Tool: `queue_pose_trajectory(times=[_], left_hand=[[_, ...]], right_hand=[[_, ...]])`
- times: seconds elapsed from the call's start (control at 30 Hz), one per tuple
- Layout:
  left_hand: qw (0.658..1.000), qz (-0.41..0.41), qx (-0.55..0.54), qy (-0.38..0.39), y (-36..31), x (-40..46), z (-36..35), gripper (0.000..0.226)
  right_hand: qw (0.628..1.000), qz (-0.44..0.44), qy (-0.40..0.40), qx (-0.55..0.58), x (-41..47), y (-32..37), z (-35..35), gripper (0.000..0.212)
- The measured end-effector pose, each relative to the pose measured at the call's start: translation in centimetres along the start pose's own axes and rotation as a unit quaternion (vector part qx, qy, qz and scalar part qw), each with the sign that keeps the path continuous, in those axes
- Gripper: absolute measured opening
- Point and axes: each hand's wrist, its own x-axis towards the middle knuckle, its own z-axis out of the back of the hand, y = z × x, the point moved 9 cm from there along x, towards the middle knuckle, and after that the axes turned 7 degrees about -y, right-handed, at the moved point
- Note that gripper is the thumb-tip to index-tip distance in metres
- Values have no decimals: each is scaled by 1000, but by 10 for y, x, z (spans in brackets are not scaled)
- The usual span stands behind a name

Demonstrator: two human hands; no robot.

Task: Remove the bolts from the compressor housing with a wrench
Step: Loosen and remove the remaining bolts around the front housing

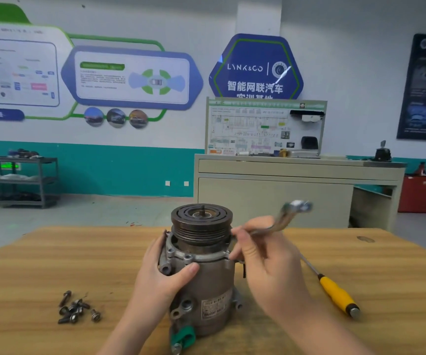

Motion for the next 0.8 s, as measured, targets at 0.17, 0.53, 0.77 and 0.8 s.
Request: queue_pose_trajectory(times=[0.17,0.53,0.77,0.8], left_hand=[[999,-10,32,5,5,1,-3,96],[999,-1,-33,-40,-2,-13,-3,90],[996,-11,-46,-69,0,-13,-4,76],[996,-8,-49,-73,2,-12,-4,76]], right_hand=[[978,183,75,-68,-23,27,-25,8],[768,-512,-235,306,-30,-123,-9,15],[651,-621,-90,428,-14,-134,-36,29],[652,-602,-111,448,-10,-133,-29,30]])
